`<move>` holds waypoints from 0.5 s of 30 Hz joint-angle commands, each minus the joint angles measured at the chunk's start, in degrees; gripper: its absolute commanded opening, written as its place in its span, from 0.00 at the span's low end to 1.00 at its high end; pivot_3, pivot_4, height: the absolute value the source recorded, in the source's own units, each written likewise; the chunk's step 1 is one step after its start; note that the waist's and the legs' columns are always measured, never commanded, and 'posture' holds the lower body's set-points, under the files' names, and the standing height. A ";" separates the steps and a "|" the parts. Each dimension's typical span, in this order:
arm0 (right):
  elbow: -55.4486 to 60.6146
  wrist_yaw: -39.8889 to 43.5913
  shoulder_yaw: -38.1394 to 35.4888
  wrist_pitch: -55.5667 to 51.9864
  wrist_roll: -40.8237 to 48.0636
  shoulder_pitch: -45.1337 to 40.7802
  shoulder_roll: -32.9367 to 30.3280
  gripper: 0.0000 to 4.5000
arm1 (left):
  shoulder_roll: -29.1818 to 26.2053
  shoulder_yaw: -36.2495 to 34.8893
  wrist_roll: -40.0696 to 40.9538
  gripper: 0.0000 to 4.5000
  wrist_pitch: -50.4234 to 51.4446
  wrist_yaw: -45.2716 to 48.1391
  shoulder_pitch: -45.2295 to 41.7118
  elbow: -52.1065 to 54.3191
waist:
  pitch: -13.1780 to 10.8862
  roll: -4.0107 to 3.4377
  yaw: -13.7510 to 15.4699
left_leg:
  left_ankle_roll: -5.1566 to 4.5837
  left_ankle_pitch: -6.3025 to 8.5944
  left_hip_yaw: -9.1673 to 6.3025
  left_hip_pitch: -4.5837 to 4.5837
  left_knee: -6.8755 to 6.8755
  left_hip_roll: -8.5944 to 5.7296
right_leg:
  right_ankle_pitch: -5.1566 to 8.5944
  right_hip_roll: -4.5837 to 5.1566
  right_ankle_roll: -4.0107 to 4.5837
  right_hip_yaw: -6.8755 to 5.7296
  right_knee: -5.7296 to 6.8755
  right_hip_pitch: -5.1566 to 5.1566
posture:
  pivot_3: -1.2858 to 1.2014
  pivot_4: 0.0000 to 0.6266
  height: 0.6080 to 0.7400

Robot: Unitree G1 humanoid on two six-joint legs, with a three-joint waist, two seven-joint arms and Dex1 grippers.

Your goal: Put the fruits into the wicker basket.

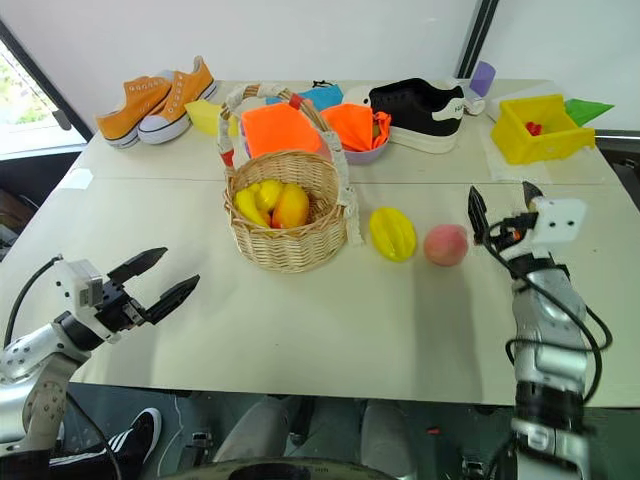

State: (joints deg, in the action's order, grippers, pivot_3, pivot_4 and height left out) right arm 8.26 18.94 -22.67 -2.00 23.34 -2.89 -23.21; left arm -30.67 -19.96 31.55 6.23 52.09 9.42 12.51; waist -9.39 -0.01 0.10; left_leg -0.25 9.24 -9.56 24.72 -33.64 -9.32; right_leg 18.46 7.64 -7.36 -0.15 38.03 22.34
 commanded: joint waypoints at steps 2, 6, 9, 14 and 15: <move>14.62 0.93 0.33 -3.40 1.69 13.86 1.41 0.98 | -2.83 1.31 2.68 1.00 1.13 4.89 0.26 2.99 | 0.03 0.06 0.42 | 0.02 0.02 0.00 0.00 0.03 0.00 | 0.01 0.00 0.00 0.01 0.00 0.01 | 0.52 0.24 1.00; 20.49 -0.06 1.68 -4.96 1.98 20.80 3.66 0.98 | -4.06 2.48 1.79 1.00 0.49 6.74 0.51 3.46 | 0.00 -0.03 -0.02 | 0.12 0.09 0.16 -0.02 0.18 0.06 | 0.04 -0.01 0.05 0.18 -0.02 0.09 | 0.52 0.24 1.00; 21.68 -0.98 3.13 -5.15 -0.50 21.78 4.26 0.98 | -3.86 3.01 2.24 1.00 0.58 7.10 -0.12 3.02 | 0.00 0.00 -0.70 | 0.13 0.10 0.29 -0.11 0.18 0.08 | 0.04 0.00 0.07 0.34 -0.03 0.00 | 0.52 0.24 1.00; 22.10 -2.30 5.22 -12.82 -2.33 17.82 0.83 0.98 | -4.04 3.61 2.86 1.00 1.18 8.18 -0.34 3.29 | -0.01 0.01 -0.78 | 0.14 0.11 0.33 -0.13 0.25 0.10 | 0.06 0.00 0.10 0.39 -0.04 0.07 | 0.52 0.24 1.00; 21.86 -2.50 5.43 -15.13 -2.45 15.70 -0.49 0.98 | -4.07 3.62 2.89 1.00 1.16 8.44 -0.34 3.36 | -0.01 0.02 -0.82 | 0.14 0.11 0.36 -0.13 0.27 0.11 | 0.06 0.00 0.10 0.40 -0.05 0.09 | 0.52 0.24 1.00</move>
State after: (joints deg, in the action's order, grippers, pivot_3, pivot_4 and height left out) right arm 27.92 16.96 -17.12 -14.66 21.20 15.15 -22.20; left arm -34.01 -16.39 33.26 7.47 59.82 9.30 14.27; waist -9.40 0.01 -0.72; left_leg -0.11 9.34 -9.16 24.59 -33.35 -9.20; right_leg 18.52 7.65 -7.25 0.26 37.97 22.47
